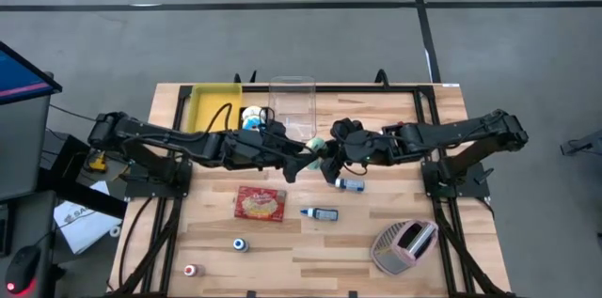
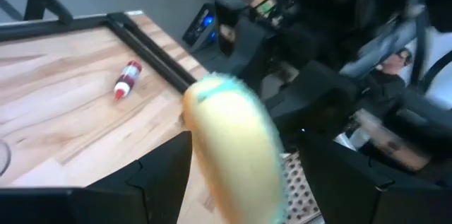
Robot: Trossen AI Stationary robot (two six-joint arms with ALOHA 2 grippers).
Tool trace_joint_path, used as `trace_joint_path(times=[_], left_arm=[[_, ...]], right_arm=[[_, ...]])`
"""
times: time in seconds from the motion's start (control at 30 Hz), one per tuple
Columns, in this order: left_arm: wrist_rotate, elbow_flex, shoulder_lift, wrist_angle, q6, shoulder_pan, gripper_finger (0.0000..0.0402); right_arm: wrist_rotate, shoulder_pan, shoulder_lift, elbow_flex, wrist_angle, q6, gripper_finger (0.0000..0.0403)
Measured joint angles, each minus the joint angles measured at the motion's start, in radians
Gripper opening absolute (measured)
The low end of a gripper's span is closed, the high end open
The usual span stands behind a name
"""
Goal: Pick & Place Food Item
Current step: Put the green doughnut into the black bin
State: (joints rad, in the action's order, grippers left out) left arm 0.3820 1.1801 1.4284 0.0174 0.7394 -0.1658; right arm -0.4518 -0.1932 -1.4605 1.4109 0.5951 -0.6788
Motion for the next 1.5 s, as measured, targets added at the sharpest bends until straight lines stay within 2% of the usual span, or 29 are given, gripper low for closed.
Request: trace_joint_path(times=[0.2, 0.53, 0.7, 0.87, 1.1, 1.27, 1.5], left_arm=[[-0.009, 0.0, 0.0, -0.016, 0.006, 0.0, 0.0249], [-0.019, 0.0, 0.0, -0.044, 0.027, 0.0, 0.0182], [-0.019, 0.0, 0.0, -0.043, 0.026, 0.0, 0.0163], [-0.02, 0.0, 0.0, -0.043, 0.026, 0.0, 0.0159], [-0.018, 0.0, -0.001, -0.067, 0.025, 0.003, 0.0159], [0.022, 0.0, -0.035, -0.141, 0.005, 0.004, 0.0159], [0.082, 0.001, -0.116, -0.248, -0.017, 0.01, 0.0159]], right_arm=[[0.001, -0.001, 0.001, 0.0, 0.001, 0.002, 0.0104], [0.0, -0.001, 0.001, 0.0, 0.002, 0.002, 0.0102], [-0.001, -0.009, 0.001, 0.0, -0.003, 0.012, 0.0102], [0.001, -0.011, 0.001, 0.0, -0.008, 0.015, 0.0106], [0.002, -0.022, 0.001, 0.0, -0.028, 0.013, 0.0143], [0.008, -0.03, 0.002, 0.0, -0.031, 0.001, 0.0159], [0.008, -0.04, 0.002, 0.0, -0.052, -0.002, 0.0156]])
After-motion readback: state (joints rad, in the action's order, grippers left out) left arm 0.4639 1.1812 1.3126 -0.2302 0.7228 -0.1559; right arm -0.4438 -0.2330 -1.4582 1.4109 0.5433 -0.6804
